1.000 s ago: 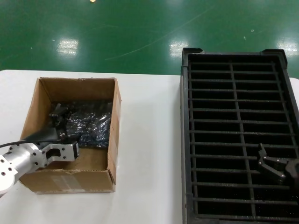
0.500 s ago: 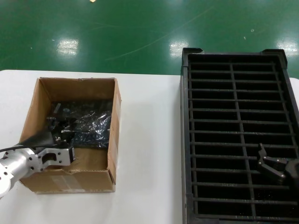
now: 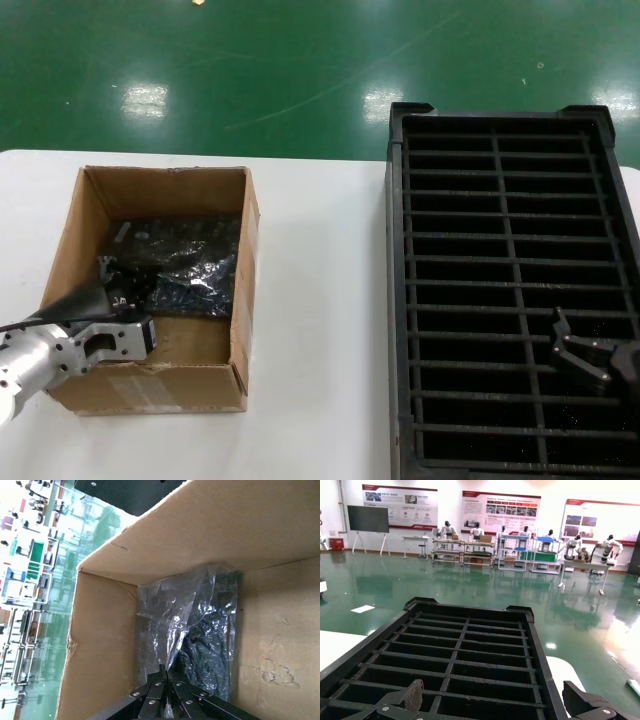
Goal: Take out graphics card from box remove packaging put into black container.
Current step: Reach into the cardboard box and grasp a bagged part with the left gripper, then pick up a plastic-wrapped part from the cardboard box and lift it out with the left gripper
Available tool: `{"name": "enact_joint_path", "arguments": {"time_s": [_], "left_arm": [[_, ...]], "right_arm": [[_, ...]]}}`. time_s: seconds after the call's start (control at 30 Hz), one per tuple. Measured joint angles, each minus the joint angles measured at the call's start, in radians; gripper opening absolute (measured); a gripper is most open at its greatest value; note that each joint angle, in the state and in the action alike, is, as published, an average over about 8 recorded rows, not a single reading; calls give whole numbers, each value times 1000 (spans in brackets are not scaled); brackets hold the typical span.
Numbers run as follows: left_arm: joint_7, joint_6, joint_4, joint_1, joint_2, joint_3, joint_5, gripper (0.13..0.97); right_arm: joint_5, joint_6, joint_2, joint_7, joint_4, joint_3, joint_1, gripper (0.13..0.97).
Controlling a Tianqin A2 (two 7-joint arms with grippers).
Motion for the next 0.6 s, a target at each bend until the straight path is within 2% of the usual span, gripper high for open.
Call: {"name": "enact_joint_path", "arguments": {"time_s": [0.2, 0.37, 0.47, 0.6], "left_arm": [[-34, -1, -36, 22, -14, -5, 13, 147], [-98, -12, -104, 51, -33, -25, 53, 140], [-153, -19, -165, 78, -45, -53, 97, 140], [-231, -18, -270, 127, -56, -110, 172, 140]], "right_arm": [[0, 0, 0, 0, 0, 0, 0, 966], [0, 0, 0, 0, 0, 0, 0, 966], [0, 0, 0, 0, 0, 0, 0, 966], [0, 0, 0, 0, 0, 0, 0, 966]]}}
